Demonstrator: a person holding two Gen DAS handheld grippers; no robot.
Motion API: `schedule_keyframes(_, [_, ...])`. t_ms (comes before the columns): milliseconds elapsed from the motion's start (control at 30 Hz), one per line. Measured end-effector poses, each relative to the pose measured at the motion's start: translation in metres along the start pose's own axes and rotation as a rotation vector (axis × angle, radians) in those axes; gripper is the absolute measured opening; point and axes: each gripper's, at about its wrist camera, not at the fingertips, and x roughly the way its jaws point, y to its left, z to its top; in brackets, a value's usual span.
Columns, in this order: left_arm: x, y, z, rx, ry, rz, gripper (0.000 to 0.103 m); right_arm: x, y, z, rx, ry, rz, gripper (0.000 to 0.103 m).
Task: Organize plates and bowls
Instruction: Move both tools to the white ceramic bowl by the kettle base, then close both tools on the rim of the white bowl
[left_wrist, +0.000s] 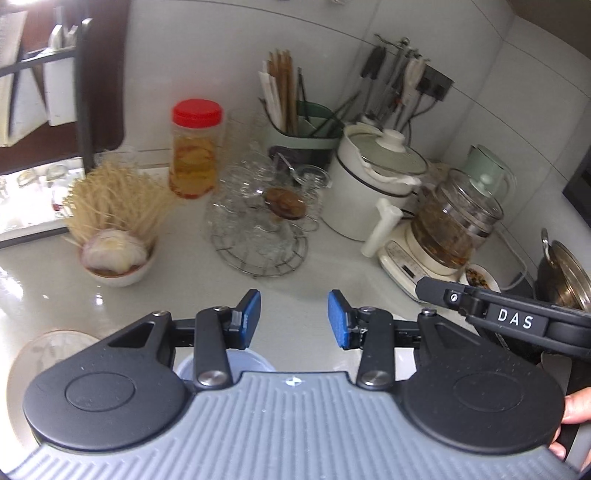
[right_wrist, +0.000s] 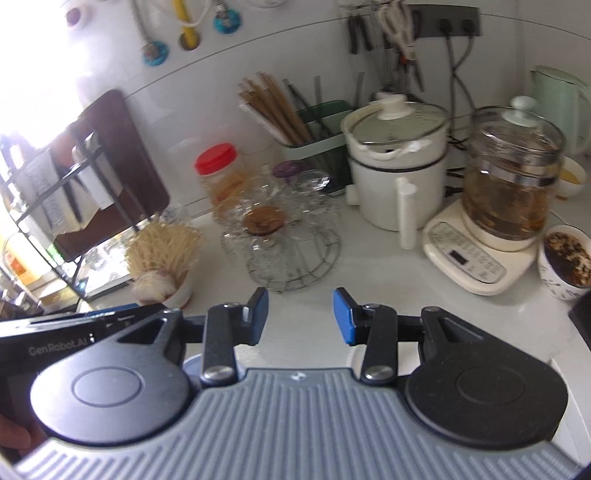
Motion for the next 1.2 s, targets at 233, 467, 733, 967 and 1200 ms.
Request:
schedule_keyframes(233, [0.021, -0.027, 0.004, 0.069, 0.032, -0.054, 0.049, -0.009, -0.032, -0.002, 0.071, -0.025, -0.076, 0.043])
schedule_keyframes(467, [0.049, -0.058, 0.006, 0.133, 0.086, -0.097, 0.049, -0.011, -0.074, -0.006, 0.167, -0.013, -0.141, 0.043])
schedule_keyframes(733, [0.093, -0.075, 0.007, 0.102, 0.184, -0.122, 0.049, 0.002, -0.117, -0.016, 0.224, 0.064, -0.156, 0.043])
schedule_keyframes(967, [0.138, -0.084, 0.001, 0.057, 0.291, -0.106, 0.049, 0.030, -0.147, -0.021, 0.260, 0.162, -0.107, 0.043])
schedule_keyframes(1200, [0.177, -0.084, -0.013, -0.013, 0.383, -0.079, 0.049, 0.061, -0.164, -0.028, 0.271, 0.260, -0.069, 0.043])
